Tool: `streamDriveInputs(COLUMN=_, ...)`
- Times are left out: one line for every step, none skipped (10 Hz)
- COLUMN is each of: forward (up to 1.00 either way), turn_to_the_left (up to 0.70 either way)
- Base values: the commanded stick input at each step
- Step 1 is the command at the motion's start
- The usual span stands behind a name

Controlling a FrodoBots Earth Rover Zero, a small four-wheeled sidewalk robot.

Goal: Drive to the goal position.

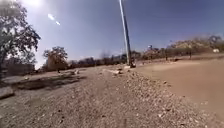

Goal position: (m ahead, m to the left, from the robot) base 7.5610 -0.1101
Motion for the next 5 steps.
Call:
streamDriveInputs(forward=0.50, turn_to_the_left=0.00)
streamDriveInputs(forward=0.50, turn_to_the_left=0.00)
streamDriveInputs(forward=0.50, turn_to_the_left=0.00)
streamDriveInputs(forward=0.50, turn_to_the_left=0.00)
streamDriveInputs(forward=0.50, turn_to_the_left=0.00)
